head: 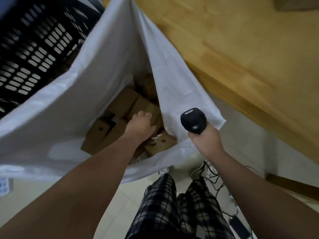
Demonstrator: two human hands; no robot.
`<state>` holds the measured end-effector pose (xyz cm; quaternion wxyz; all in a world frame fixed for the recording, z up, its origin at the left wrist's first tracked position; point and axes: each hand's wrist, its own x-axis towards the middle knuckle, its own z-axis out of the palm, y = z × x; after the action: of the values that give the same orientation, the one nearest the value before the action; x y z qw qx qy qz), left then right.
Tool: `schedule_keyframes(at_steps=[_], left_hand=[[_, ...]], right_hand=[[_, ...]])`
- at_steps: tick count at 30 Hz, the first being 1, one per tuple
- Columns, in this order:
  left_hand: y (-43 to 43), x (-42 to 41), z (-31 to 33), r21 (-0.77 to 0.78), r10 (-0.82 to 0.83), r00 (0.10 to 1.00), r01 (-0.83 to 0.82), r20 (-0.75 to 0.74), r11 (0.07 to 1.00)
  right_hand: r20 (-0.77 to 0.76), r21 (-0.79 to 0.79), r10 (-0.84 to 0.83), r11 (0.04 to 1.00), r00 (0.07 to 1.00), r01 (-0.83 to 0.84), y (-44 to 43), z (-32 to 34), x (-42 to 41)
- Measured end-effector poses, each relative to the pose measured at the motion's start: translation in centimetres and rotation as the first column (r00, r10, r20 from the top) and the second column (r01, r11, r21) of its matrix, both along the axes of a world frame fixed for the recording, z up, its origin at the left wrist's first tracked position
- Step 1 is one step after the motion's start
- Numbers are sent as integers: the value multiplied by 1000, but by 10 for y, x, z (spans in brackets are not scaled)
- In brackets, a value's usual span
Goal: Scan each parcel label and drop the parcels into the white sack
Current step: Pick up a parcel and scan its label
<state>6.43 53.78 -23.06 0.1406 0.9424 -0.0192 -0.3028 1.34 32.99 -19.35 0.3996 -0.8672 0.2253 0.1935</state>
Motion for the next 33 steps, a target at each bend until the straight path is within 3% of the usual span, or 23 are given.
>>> schedule_keyframes(at_steps=[8,18,26,33], left_hand=[[-47,25,92,-100,-87,943,126,321,987],[-197,99,188,-71,-298,834,370,464,926],[-318,168,213,-89,-222,848,299,481,950],[-408,223,208,-143,-66,914,134,400,981]], right_hand=[[130,12,-146,989,981,146,-50,71,17],[366,-13,-268,956,891,293,-195,166,46],[421,-5,-370,912,828,410,-314,188,89],[453,80,-360,927,815,365,-377,203,158]])
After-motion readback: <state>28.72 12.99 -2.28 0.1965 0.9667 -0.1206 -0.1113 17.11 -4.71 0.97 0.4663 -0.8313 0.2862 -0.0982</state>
